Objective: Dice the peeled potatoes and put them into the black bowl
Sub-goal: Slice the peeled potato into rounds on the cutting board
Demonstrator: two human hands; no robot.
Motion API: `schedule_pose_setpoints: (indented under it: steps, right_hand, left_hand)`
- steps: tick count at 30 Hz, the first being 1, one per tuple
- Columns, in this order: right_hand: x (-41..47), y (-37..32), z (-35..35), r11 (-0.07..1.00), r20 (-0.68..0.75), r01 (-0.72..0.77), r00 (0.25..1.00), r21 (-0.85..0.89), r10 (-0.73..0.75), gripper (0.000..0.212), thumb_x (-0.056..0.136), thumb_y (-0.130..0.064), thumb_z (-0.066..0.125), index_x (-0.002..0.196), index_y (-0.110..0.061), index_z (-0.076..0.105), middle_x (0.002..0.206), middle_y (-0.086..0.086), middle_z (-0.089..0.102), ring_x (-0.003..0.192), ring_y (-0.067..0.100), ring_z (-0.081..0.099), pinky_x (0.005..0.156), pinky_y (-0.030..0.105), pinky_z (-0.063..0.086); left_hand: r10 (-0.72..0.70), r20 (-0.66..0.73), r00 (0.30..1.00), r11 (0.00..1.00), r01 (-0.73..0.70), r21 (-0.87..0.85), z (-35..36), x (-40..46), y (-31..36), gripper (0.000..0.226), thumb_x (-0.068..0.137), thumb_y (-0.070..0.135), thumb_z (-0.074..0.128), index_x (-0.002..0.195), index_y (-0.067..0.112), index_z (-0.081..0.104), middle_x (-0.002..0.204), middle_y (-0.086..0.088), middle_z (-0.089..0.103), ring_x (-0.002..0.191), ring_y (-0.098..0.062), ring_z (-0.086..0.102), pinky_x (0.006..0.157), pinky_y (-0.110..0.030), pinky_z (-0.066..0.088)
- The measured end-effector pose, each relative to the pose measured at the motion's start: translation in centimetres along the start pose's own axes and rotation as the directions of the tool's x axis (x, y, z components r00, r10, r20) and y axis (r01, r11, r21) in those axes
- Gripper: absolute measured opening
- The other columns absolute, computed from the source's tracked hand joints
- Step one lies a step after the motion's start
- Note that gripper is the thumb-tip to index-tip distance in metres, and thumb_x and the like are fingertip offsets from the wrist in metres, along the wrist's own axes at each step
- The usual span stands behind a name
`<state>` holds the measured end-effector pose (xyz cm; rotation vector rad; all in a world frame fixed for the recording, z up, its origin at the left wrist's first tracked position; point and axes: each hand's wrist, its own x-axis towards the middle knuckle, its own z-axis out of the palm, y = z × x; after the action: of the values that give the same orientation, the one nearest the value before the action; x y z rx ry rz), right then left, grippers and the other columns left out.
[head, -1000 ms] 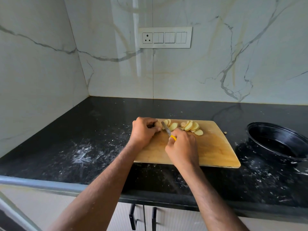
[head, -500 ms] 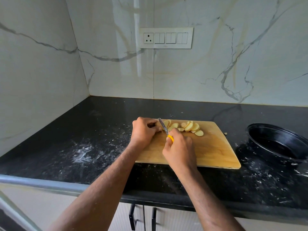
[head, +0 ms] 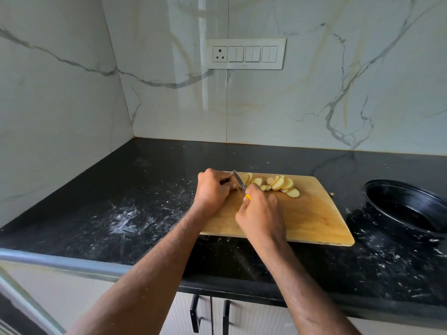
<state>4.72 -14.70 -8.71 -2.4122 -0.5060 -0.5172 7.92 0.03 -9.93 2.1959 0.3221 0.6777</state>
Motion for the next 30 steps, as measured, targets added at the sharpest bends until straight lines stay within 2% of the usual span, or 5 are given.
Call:
schedule_pose_setpoints:
  steps: [5, 9, 18, 22, 30]
  right_hand:
    - [0.7, -0.2, 0.2, 1.0, 0.054, -0.012, 0.998, -0.015, 0.013, 0.026, 0.097, -0.015, 0.053, 0.123, -0.017, 0.06, 0.099, 0.006, 0.065, 0.076, 0.014, 0.046, 0.045, 0.014, 0.022]
    - [0.8, -0.2, 0.4, 1.0, 0.072, -0.016, 0.997, -0.026, 0.018, 0.026, 0.096, -0.014, 0.053, 0.121, -0.017, 0.059, 0.1, 0.007, 0.065, 0.087, 0.021, 0.059, 0.056, 0.024, 0.04]
    - [1.6, -0.8, 0.6, 1.0, 0.137, -0.016, 0.99, 0.0, 0.016, 0.033, 0.094, -0.015, 0.059, 0.128, -0.016, 0.058, 0.11, 0.007, 0.066, 0.085, 0.017, 0.053, 0.062, 0.026, 0.043]
    - [2.2, -1.2, 0.4, 1.0, 0.189, -0.027, 0.982, -0.006, 0.028, 0.035, 0.092, -0.013, 0.061, 0.127, -0.013, 0.059, 0.112, 0.009, 0.064, 0.082, 0.018, 0.046, 0.063, 0.029, 0.044]
    - [2.3, -1.2, 0.1, 0.999, 0.241, -0.029, 0.97, -0.024, 0.034, 0.034, 0.091, -0.012, 0.061, 0.125, -0.013, 0.06, 0.115, 0.009, 0.062, 0.085, 0.019, 0.048, 0.064, 0.031, 0.045]
  left_hand:
    - [0.009, -0.002, 1.0, 1.0, -0.009, -0.008, 0.1, 0.2, -0.4, 0.03, 0.084, 0.008, 0.075, 0.06, 0.024, 0.071, 0.062, 0.008, 0.069, 0.058, -0.002, 0.053, 0.058, -0.014, 0.042]
    - [0.021, 0.01, 1.0, 1.0, -0.021, -0.01, -0.2, 0.1, -0.3, 0.028, 0.085, 0.006, 0.074, 0.061, 0.021, 0.072, 0.063, 0.007, 0.07, 0.056, 0.001, 0.05, 0.059, -0.011, 0.043]
    - [0.023, 0.008, 1.0, 0.998, -0.024, 0.056, -0.2, 0.0, -0.1, 0.028, 0.084, 0.0, 0.067, 0.061, 0.016, 0.071, 0.059, 0.008, 0.066, 0.054, -0.001, 0.052, 0.058, -0.01, 0.041]
    - [0.017, 0.004, 1.0, 0.997, -0.017, 0.073, -0.1, -0.1, -0.2, 0.02, 0.085, 0.004, 0.071, 0.068, 0.013, 0.074, 0.065, 0.001, 0.07, 0.066, -0.016, 0.066, 0.066, -0.026, 0.056]
    - [0.036, 0.008, 0.999, 0.993, -0.037, 0.112, -0.1, -0.2, -0.2, 0.023, 0.082, 0.006, 0.069, 0.061, 0.016, 0.068, 0.059, 0.003, 0.066, 0.064, -0.02, 0.063, 0.064, -0.034, 0.056]
